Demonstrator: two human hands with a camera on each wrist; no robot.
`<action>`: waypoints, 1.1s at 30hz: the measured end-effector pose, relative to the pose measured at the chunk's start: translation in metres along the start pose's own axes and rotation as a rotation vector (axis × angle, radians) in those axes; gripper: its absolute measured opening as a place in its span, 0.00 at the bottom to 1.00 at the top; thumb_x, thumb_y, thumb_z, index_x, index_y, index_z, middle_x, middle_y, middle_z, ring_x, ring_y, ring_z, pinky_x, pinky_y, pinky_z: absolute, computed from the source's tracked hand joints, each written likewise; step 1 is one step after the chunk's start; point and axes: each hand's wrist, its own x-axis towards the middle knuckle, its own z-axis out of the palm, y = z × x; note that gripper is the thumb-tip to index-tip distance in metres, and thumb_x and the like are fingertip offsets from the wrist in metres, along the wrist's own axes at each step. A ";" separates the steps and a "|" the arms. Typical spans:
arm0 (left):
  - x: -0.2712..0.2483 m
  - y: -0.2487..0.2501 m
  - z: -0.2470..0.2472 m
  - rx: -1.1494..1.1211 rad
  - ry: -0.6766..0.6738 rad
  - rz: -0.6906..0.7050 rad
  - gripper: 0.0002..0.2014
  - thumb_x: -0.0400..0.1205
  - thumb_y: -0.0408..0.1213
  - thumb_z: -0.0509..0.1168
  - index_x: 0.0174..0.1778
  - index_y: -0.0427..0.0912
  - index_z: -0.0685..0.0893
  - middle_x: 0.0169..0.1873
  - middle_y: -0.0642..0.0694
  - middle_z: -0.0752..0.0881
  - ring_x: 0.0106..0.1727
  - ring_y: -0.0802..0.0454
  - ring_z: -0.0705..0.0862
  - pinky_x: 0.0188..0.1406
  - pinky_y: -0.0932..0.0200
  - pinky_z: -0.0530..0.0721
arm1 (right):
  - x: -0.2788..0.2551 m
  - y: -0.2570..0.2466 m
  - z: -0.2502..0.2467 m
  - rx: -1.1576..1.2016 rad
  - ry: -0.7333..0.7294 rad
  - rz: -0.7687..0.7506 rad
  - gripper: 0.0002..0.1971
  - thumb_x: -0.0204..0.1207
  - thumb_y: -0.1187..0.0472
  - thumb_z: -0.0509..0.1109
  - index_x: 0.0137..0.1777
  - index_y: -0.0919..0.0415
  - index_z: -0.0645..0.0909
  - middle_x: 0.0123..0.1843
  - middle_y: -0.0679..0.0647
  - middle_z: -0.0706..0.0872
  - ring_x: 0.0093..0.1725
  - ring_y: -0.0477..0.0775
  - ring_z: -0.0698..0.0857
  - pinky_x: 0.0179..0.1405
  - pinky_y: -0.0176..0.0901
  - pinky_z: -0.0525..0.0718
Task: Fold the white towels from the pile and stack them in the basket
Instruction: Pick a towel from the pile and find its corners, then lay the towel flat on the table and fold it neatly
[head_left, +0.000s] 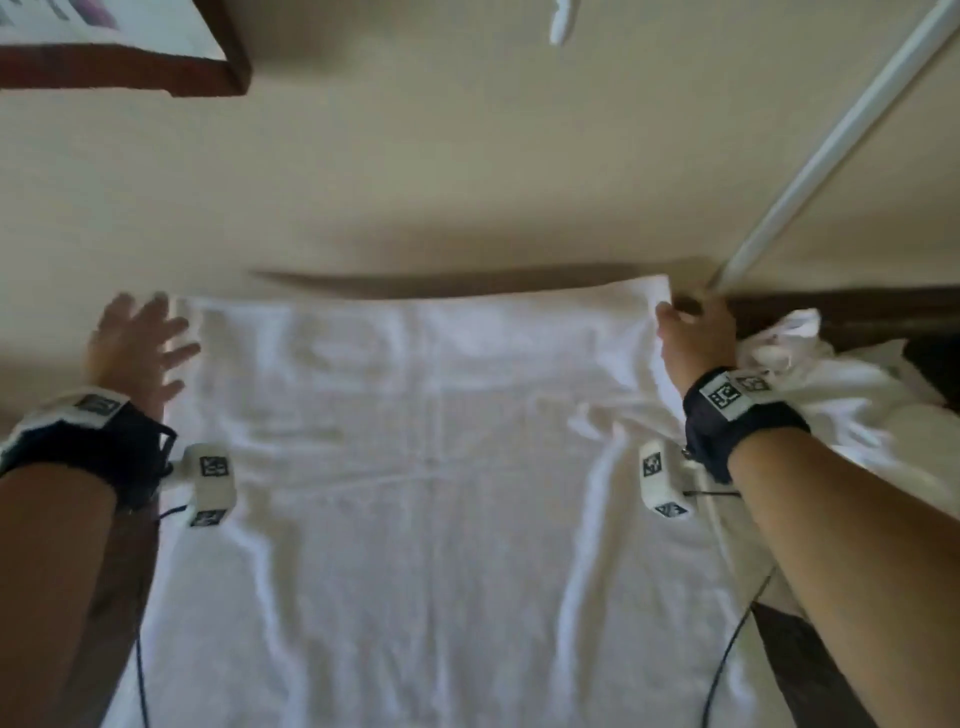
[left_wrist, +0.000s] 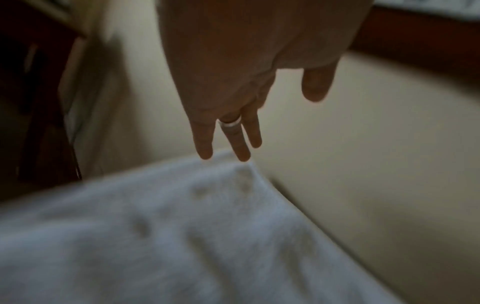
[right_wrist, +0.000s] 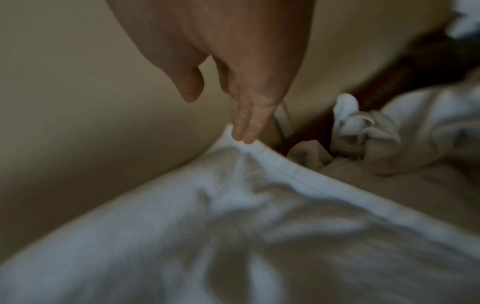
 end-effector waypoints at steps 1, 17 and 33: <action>-0.005 -0.015 0.006 0.236 -0.085 0.047 0.24 0.80 0.43 0.70 0.72 0.44 0.79 0.56 0.52 0.92 0.60 0.51 0.87 0.60 0.48 0.84 | -0.008 0.021 0.012 -0.295 -0.056 -0.056 0.22 0.78 0.50 0.65 0.70 0.57 0.77 0.65 0.59 0.85 0.64 0.65 0.83 0.63 0.47 0.80; 0.053 -0.087 0.045 1.055 -0.285 0.230 0.43 0.80 0.51 0.74 0.88 0.53 0.59 0.88 0.47 0.58 0.87 0.41 0.61 0.85 0.37 0.60 | 0.037 0.072 0.063 -1.082 -0.434 -0.205 0.42 0.77 0.33 0.58 0.86 0.47 0.48 0.89 0.53 0.39 0.87 0.63 0.43 0.82 0.67 0.56; -0.134 -0.159 -0.032 1.264 -0.420 0.240 0.40 0.82 0.59 0.67 0.89 0.54 0.59 0.90 0.45 0.49 0.89 0.42 0.52 0.85 0.38 0.60 | -0.145 0.121 -0.035 -1.227 -0.593 -0.128 0.38 0.78 0.41 0.63 0.85 0.43 0.53 0.87 0.54 0.49 0.83 0.59 0.61 0.74 0.60 0.73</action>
